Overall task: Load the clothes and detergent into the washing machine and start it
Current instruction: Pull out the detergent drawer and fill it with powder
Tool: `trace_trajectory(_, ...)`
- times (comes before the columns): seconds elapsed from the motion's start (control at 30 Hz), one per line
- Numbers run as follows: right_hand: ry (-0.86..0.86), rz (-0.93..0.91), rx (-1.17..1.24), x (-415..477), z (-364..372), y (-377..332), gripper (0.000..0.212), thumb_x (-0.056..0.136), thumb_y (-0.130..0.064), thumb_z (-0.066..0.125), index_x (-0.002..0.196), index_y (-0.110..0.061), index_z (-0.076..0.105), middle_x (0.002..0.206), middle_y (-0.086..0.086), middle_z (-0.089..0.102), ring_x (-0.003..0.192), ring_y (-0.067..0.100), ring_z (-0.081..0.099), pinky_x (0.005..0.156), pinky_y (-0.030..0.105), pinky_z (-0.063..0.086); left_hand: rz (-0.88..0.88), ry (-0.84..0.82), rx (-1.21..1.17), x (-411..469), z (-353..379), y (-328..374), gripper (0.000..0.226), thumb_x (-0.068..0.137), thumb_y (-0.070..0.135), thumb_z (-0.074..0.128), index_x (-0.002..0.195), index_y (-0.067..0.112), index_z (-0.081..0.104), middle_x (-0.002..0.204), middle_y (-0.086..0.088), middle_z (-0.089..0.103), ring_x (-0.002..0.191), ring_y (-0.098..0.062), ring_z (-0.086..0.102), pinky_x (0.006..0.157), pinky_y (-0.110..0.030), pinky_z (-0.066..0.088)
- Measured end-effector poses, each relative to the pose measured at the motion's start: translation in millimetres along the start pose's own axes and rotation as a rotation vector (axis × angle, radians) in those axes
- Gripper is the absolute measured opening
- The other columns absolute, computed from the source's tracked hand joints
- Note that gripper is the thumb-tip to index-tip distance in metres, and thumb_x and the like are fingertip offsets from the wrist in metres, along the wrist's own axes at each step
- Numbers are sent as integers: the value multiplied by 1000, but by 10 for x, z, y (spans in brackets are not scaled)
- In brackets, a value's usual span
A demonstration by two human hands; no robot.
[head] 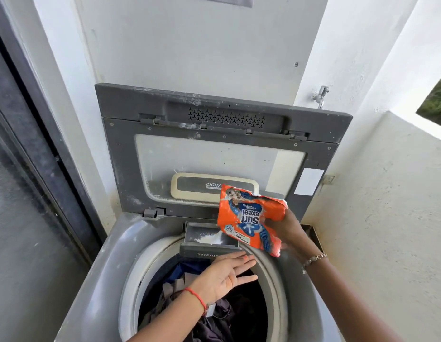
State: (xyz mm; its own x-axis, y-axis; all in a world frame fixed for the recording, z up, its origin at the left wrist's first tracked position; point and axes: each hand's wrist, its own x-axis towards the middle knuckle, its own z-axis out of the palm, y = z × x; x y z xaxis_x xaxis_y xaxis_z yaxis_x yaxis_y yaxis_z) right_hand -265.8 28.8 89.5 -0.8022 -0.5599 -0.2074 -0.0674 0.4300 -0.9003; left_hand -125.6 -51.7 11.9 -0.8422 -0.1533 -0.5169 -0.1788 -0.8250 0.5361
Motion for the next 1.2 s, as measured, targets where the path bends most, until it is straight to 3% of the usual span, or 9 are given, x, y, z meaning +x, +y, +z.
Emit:
trace_trajectory(0.13, -95, 206, 488, -248, -292, 207, 15, 88, -12, 60, 103, -11, 61, 68, 1, 74, 58, 17, 70, 48, 39, 56, 54, -15, 156, 56, 257, -2, 28, 92, 5, 53, 119, 7, 55, 117, -13, 61, 113, -27, 57, 77, -53, 53)
trace_trajectory(0.33, -59, 105, 916, -515, -1088, 500, 98, 27, -32, 95, 114, -9, 59, 108, 15, 69, 88, 32, 70, 65, 58, 54, 241, -93, 421, 83, 1218, -116, 30, 86, 10, 63, 112, 23, 58, 96, 3, 71, 92, -14, 66, 81, -50, 50)
trace_trajectory(0.53, 150, -146, 1089, -931, -2300, 345, 42, 70, -20, 65, 111, -11, 58, 103, 12, 72, 86, 26, 71, 77, 53, 53, 443, -241, 623, 255, 2740, -282, 24, 85, 3, 62, 101, 21, 59, 88, 1, 68, 82, -21, 66, 70, -38, 55)
trace_trajectory(0.67, 390, -254, 1098, -1101, -3396, 396, 85, 32, -22, 94, 108, -10, 59, 99, 8, 73, 83, 20, 71, 79, 41, 56, 497, -365, 728, 506, 3839, -490, 30, 86, 4, 62, 115, 11, 54, 104, -8, 63, 90, -24, 62, 70, -40, 55)
trace_trajectory(0.73, 535, -305, 1033, -1187, -3976, 462, 77, 43, -15, 90, 112, -8, 56, 92, 4, 74, 79, 16, 71, 69, 31, 60, 533, -424, 781, 665, 4372, -618, 37, 86, 6, 63, 121, 9, 52, 106, -8, 62, 92, -24, 61, 73, -42, 54)
trace_trajectory(0.8, 695, -367, 932, -1255, -4507, 540, 43, 72, 1, 69, 111, -5, 54, 82, 2, 74, 75, 15, 69, 61, 22, 57, 569, -482, 832, 852, 4878, -763, 38, 86, 7, 63, 123, 9, 52, 106, -7, 61, 93, -23, 60, 71, -39, 54)
trace_trajectory(0.87, 831, -384, 791, -1296, -4951, 606, 24, 80, 9, 58, 101, -2, 58, 79, 6, 72, 71, 15, 67, 57, 19, 55, 589, -532, 852, 1016, 5344, -920, 36, 86, 4, 62, 121, 10, 54, 104, -8, 61, 88, -21, 59, 63, -32, 52)
trace_trajectory(1.03, 1138, -314, 344, -1266, -5787, 753, 22, 80, 2, 65, 102, 1, 64, 90, 10, 66, 61, 9, 59, 57, 16, 51, 606, -609, 855, 1290, 6240, -1301, 37, 87, 2, 60, 123, 1, 52, 104, -12, 59, 81, -18, 58, 38, -15, 47)
trace_trajectory(1.2, 1295, -120, -106, -1162, -6385, 1000, 15, 82, -7, 66, 89, 6, 67, 80, 12, 63, 71, 21, 53, 53, 28, 36, 555, -647, 894, 1623, 6779, -1577, 30, 86, 1, 62, 116, 0, 56, 97, -14, 61, 72, -18, 58, 39, -17, 47)
